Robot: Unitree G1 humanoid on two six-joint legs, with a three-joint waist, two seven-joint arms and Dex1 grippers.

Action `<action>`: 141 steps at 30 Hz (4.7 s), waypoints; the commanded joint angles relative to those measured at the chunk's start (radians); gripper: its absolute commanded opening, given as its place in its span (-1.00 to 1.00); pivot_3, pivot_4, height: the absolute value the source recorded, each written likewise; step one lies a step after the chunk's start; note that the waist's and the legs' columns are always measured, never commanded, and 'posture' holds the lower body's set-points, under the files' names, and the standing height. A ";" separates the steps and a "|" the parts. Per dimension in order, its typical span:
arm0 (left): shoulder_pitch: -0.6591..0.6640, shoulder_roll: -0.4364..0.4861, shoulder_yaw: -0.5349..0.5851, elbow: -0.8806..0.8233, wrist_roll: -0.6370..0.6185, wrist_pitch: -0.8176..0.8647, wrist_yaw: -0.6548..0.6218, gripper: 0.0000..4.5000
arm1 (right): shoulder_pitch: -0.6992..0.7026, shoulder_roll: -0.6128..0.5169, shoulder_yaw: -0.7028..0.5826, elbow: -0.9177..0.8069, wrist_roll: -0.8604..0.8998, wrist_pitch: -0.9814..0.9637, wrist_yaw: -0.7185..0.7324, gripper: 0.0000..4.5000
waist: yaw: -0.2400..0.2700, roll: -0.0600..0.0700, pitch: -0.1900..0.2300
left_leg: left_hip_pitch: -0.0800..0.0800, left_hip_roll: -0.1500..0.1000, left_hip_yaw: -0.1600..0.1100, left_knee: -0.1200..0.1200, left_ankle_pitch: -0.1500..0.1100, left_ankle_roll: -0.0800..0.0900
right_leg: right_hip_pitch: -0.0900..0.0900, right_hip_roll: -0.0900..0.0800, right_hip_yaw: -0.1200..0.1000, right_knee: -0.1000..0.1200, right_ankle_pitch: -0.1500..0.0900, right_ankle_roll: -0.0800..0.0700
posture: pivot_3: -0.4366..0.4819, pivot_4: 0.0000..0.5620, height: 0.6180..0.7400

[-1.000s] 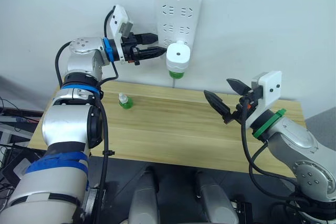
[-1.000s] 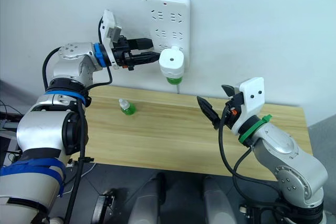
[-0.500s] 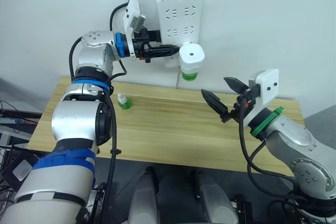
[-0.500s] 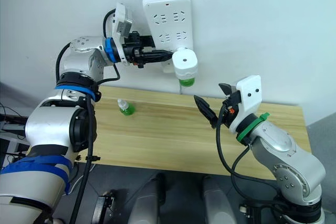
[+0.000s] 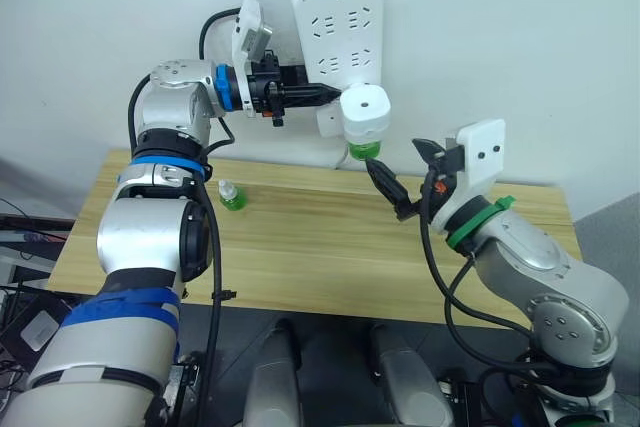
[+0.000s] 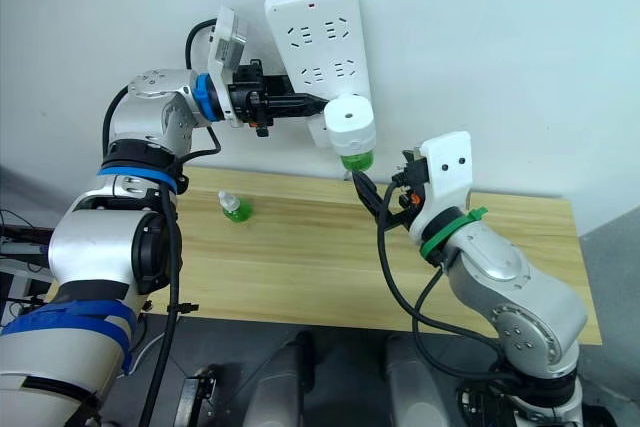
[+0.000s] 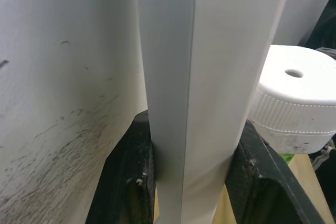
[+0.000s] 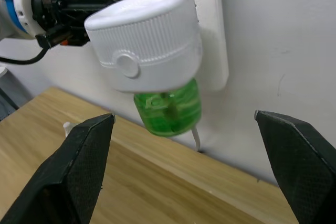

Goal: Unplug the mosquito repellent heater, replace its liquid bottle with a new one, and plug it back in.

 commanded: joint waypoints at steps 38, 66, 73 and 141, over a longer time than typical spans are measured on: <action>0.107 0.005 -0.012 -0.165 -0.026 0.016 0.189 -0.42 | -0.134 0.070 0.096 -0.020 -0.426 0.021 0.118 0.35 | -0.004 0.000 0.000 | 0.000 0.000 0.000 -0.001 0.000 -0.001 | 0.000 -0.001 0.000 0.001 0.002 -0.004 | -0.39 0.23 1.00; 0.870 -0.096 -0.114 -1.351 -0.239 0.359 0.586 0.99 | 0.069 0.405 -0.566 0.178 0.180 -0.052 0.061 0.35 | 0.000 0.002 -0.008 | 0.004 0.001 0.002 -0.008 0.010 -0.006 | 0.003 -0.002 -0.002 0.000 0.004 -0.006 | -0.31 0.02 1.00; 0.795 -0.256 -0.239 -1.202 -0.178 0.196 0.608 0.99 | 0.044 0.401 -0.583 0.255 0.609 -0.129 -0.178 0.35 | -0.013 0.002 -0.010 | 0.005 0.000 0.002 -0.010 0.011 -0.004 | 0.003 -0.001 -0.002 0.000 0.004 -0.006 | -0.32 0.01 1.00; 0.829 -0.129 -0.344 -1.057 -0.089 -0.172 0.351 0.04 | -0.300 -0.596 -0.001 1.158 1.273 0.455 0.396 1.00 | 0.011 0.002 -0.012 | 0.005 -0.001 0.002 -0.011 0.012 -0.003 | 0.003 -0.001 -0.001 0.000 0.004 -0.006 | -0.13 -0.02 1.00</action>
